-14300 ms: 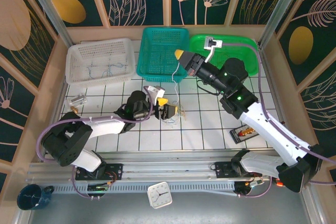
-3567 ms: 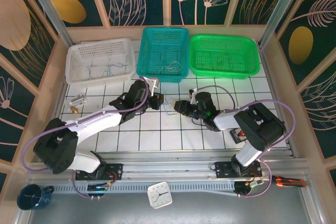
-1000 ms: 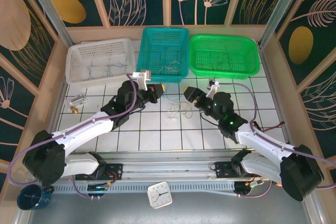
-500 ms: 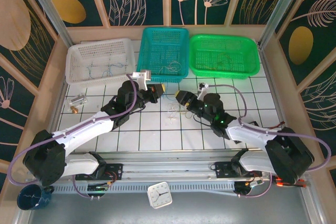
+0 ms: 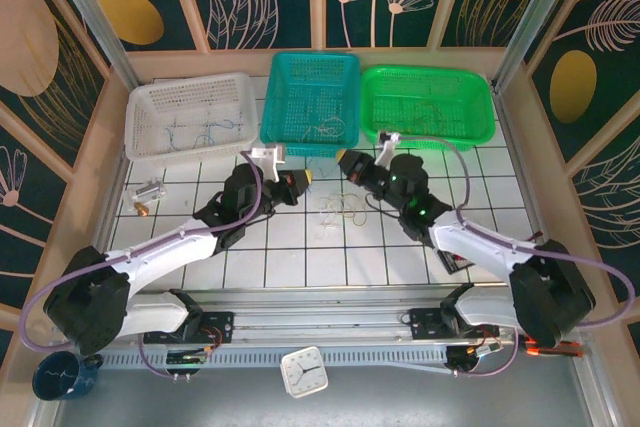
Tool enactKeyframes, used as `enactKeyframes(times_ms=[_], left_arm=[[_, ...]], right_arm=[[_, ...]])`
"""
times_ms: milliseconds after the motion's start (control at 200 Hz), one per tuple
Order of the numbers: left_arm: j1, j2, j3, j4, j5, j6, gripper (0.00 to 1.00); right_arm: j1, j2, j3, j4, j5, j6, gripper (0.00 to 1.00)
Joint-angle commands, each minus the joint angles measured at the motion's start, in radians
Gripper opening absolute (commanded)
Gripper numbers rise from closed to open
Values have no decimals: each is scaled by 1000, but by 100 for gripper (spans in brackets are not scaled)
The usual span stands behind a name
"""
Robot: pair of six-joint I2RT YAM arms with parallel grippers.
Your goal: Untangle the cables
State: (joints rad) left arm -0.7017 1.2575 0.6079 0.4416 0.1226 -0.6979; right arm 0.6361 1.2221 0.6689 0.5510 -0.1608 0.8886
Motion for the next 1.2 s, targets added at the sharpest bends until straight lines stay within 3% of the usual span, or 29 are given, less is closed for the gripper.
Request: enactKeyframes(times_ms=[0,105,430,671,866,1196], left_arm=[[-4,2,-54,113,2,4,0],[-3,13,-84,156,12,10,5],[-3,-22,-78,122,33,110,57],[-4,-152,-44,5,26,282,79],[-3,-187,37,-79,55,406,85],[-3,-56,197,-138,155,495,84]], right_arm=[[-35,-53,115,-114,-39,-110,0],[-53,-50,206,-167,-94,-155,0],[-57,21,388,-314,-209,-317,0],[-58,40,430,-416,-222,-437,0],[-52,38,422,-473,-250,-495,0],[-8,15,393,-496,-270,-507,0]])
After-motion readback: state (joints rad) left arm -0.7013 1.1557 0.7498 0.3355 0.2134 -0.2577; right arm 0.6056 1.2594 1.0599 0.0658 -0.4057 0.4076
